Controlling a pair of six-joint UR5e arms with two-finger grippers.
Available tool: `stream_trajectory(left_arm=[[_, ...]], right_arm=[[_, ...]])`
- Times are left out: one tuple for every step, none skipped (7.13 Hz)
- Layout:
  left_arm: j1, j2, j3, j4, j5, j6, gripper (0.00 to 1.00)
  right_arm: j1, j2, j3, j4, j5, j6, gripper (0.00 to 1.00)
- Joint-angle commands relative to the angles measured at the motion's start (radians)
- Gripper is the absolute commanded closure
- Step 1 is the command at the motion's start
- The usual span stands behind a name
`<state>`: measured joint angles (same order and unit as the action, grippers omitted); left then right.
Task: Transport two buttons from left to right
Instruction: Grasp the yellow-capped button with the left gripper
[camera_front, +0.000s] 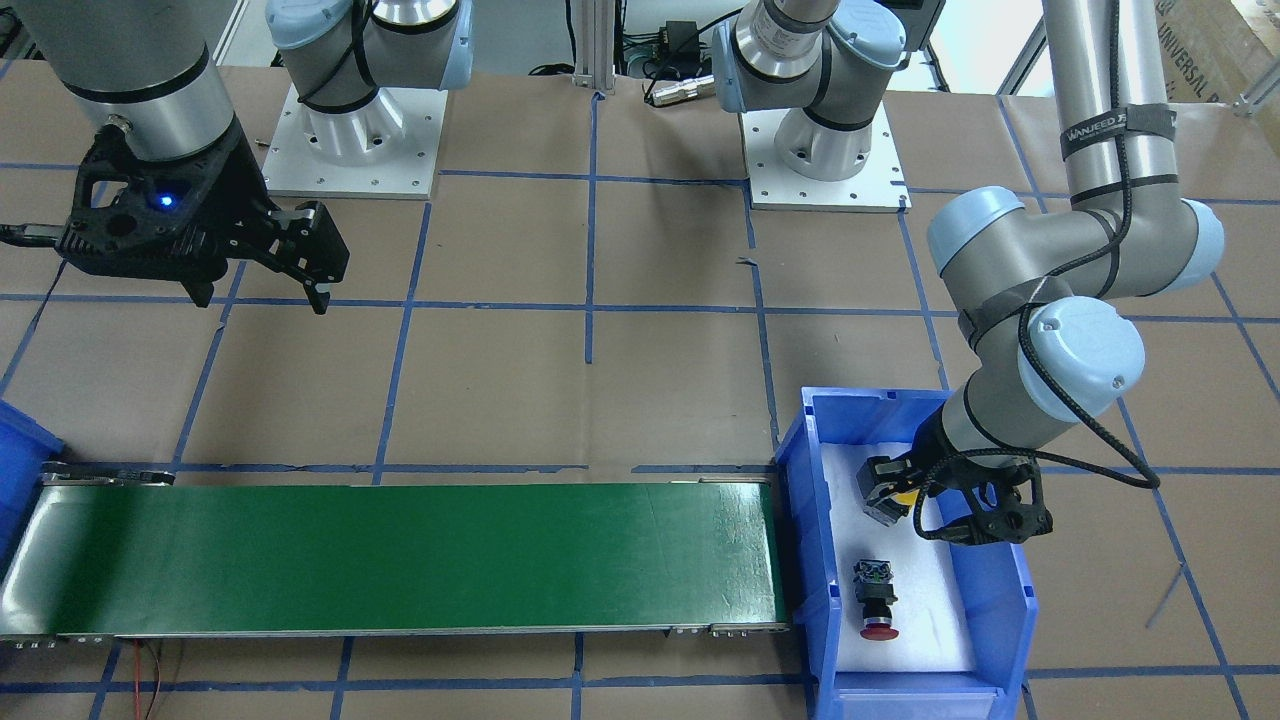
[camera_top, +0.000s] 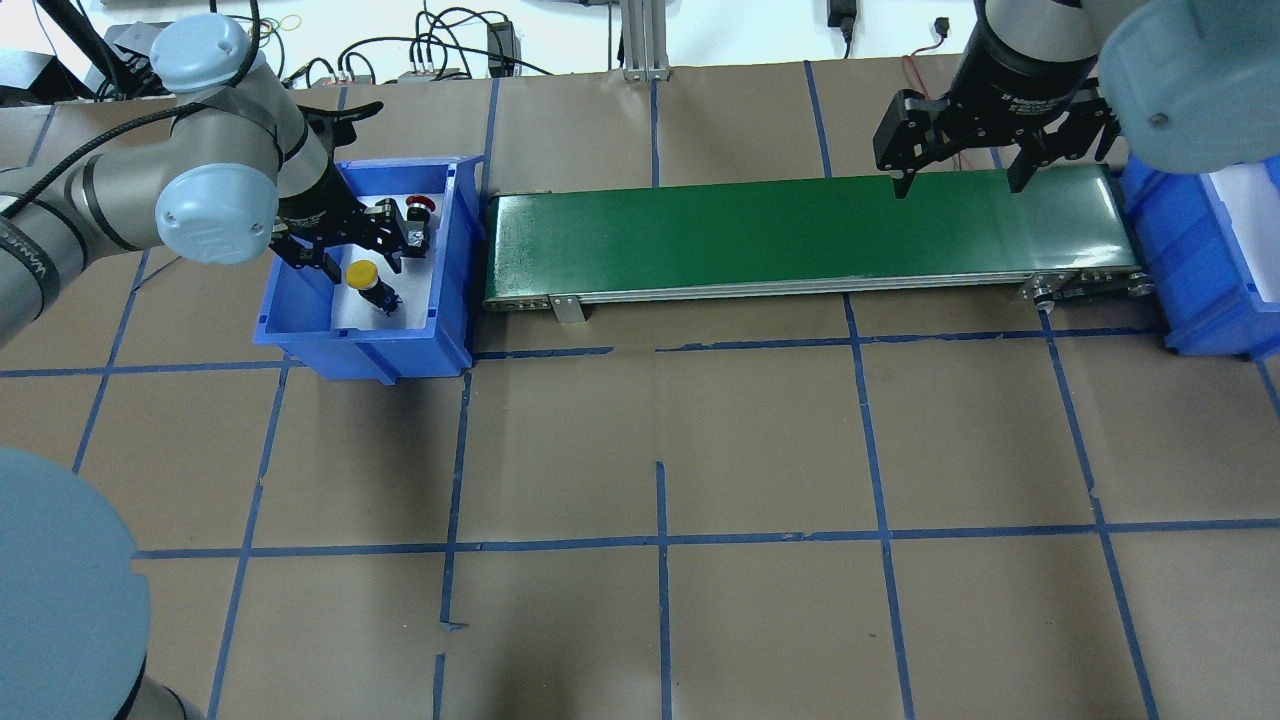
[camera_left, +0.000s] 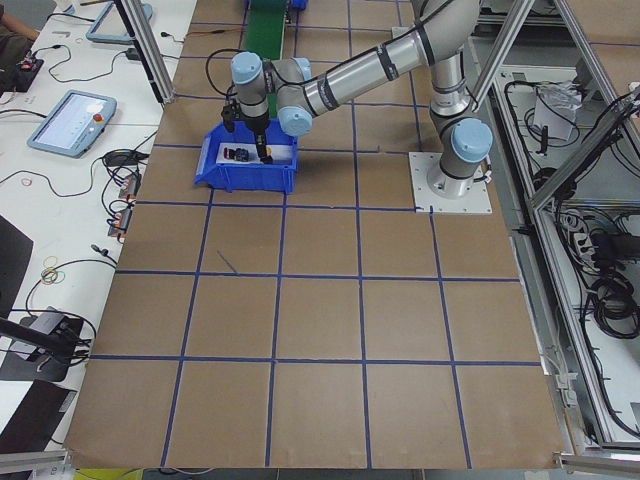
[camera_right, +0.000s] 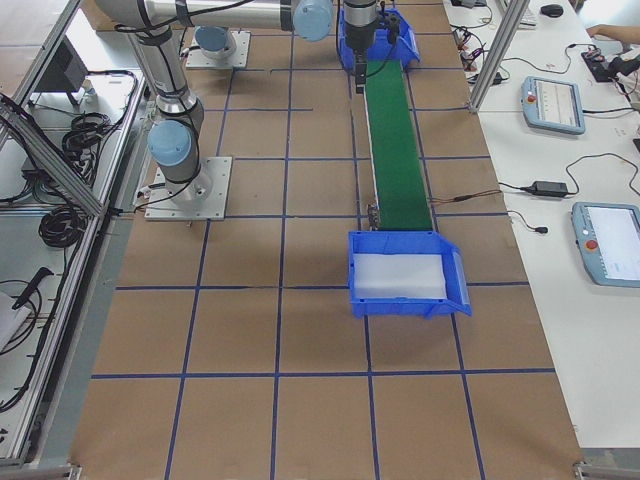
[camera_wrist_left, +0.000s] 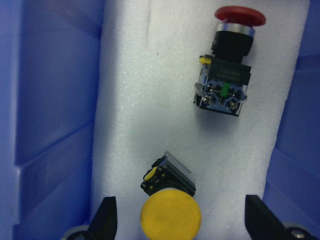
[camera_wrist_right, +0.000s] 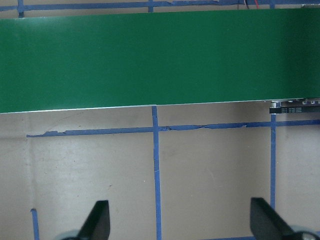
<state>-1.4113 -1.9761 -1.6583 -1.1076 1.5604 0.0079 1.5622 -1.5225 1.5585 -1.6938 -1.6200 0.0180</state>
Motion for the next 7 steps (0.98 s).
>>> stream_trajectory(left_arm=[[0.000,0.011,-0.008,-0.003,-0.002,-0.006,0.87],[0.000,0.013,0.009,-0.008,0.000,-0.006,0.97],[0.000,0.029,0.015,-0.012,0.006,-0.003,0.97],[0.000,0.057,0.028,-0.033,0.012,-0.003,0.97],[0.000,0.092,0.072,-0.111,0.013,-0.005,0.97],[0.000,0.112,0.153,-0.235,0.013,-0.021,0.97],[-0.005,0.126,0.229,-0.329,0.007,-0.052,0.97]], right_arm=[[0.010,-0.002,0.020,-0.018,-0.021,0.005,0.00],[0.013,-0.002,0.028,-0.017,-0.017,0.007,0.00],[0.012,-0.002,0.023,-0.001,-0.006,0.003,0.00],[0.007,-0.002,0.014,0.040,-0.004,0.000,0.00],[0.007,-0.011,0.008,0.109,-0.004,-0.001,0.00],[0.012,-0.018,-0.012,0.126,-0.003,0.002,0.00],[0.018,-0.024,-0.024,0.119,-0.018,0.002,0.00]])
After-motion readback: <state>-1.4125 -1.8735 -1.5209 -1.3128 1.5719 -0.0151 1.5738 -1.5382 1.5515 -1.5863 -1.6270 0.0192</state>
